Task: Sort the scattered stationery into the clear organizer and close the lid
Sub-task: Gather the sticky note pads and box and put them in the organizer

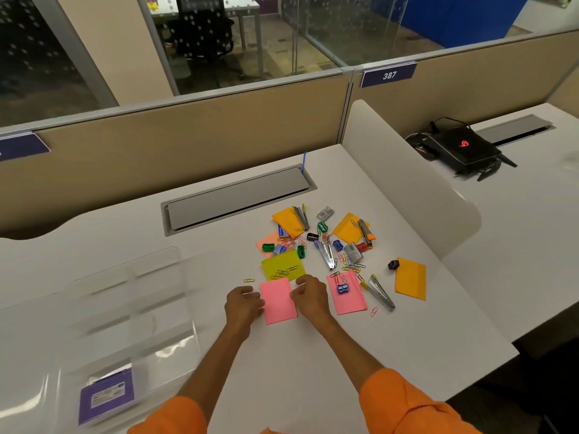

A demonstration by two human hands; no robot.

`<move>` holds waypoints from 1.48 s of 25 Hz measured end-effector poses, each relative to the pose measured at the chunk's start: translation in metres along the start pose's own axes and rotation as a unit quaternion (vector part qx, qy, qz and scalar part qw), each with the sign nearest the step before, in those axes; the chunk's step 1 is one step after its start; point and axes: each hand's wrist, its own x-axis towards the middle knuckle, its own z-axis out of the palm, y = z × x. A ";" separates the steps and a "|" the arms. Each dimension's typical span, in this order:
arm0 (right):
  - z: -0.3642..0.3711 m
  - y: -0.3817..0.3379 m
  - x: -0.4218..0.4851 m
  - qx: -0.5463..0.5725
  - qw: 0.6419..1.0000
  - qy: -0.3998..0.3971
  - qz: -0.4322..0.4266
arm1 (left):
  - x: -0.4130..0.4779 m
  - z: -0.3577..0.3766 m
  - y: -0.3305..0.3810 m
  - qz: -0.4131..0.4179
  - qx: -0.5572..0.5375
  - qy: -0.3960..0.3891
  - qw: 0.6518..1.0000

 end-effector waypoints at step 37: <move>-0.039 -0.062 0.094 -0.338 0.887 -0.083 -0.304 | -0.026 -0.006 0.012 0.341 0.439 0.032 0.830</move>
